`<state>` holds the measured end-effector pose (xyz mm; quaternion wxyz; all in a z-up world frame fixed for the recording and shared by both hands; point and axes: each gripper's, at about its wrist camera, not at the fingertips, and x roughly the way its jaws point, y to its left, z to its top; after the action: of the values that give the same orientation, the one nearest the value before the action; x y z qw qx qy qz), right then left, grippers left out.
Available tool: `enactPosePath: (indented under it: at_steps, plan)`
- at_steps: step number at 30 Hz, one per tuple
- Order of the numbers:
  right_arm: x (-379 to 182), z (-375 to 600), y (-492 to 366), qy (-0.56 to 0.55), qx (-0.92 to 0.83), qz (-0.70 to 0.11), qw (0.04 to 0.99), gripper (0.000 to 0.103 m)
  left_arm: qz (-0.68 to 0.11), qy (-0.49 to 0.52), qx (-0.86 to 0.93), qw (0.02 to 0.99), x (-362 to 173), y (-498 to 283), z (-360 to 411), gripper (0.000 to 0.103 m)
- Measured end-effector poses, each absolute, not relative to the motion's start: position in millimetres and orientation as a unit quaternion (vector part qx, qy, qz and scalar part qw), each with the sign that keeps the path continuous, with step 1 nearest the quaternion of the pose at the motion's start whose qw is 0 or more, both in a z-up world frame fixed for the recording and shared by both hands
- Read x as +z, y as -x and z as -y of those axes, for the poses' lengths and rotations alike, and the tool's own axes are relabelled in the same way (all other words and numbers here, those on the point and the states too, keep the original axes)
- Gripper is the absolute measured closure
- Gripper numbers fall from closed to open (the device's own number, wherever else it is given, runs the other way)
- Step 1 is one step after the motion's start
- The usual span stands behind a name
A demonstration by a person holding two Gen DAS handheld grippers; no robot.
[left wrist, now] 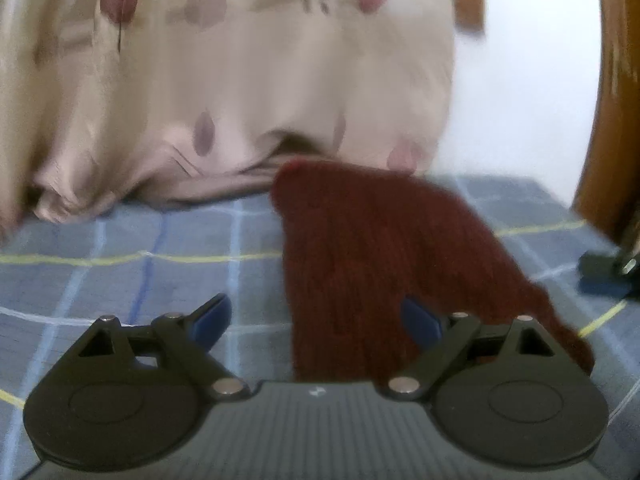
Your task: Fold small clothes
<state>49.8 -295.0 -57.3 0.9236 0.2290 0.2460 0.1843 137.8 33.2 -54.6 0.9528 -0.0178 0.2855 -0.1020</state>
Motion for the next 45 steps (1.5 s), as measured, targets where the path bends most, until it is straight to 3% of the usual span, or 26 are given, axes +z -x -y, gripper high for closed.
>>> enactPosePath:
  at_steps: [2, 10, 19, 24, 25, 29, 32, 45]
  plan:
    - [-59.5, 296.6, -67.6, -0.228, 0.180, -0.259, 0.921, 0.001, -0.306, 0.061, -0.141, 0.939, -60.7, -161.4, -49.9, 0.004]
    - [-86.6, 306.3, -142.7, -0.270, 0.203, -0.331, 0.881, 0.000, -0.360, 0.191, -0.266, 0.874, -104.4, -239.4, -88.5, 0.000]
    - [-117.6, 296.0, -203.6, -0.309, 0.270, -0.379, 0.830, 0.000, -0.425, 0.243, -0.386, 0.782, -139.4, -296.8, -79.8, 0.000]
    - [-120.7, 271.1, -217.0, -0.278, 0.337, -0.386, 0.813, 0.000, -0.414, 0.230, -0.401, 0.784, -141.7, -298.6, -70.6, 0.000]
    - [-121.4, 266.6, -218.3, -0.271, 0.342, -0.382, 0.815, 0.001, -0.412, 0.225, -0.399, 0.788, -140.9, -298.5, -69.9, 0.000]
    - [-126.5, 262.8, -215.3, -0.287, 0.351, -0.366, 0.813, 0.029, -0.394, 0.208, -0.382, 0.810, -136.4, -283.8, -65.1, 0.007]
    - [-127.0, 268.3, -207.5, -0.310, 0.344, -0.358, 0.811, 0.037, -0.373, 0.205, -0.366, 0.828, -125.1, -261.8, -62.6, 0.013]
    - [-75.1, 250.3, -125.9, -0.291, 0.336, -0.320, 0.837, 0.042, -0.355, 0.179, -0.335, 0.854, -62.4, -160.9, -70.1, 0.013]
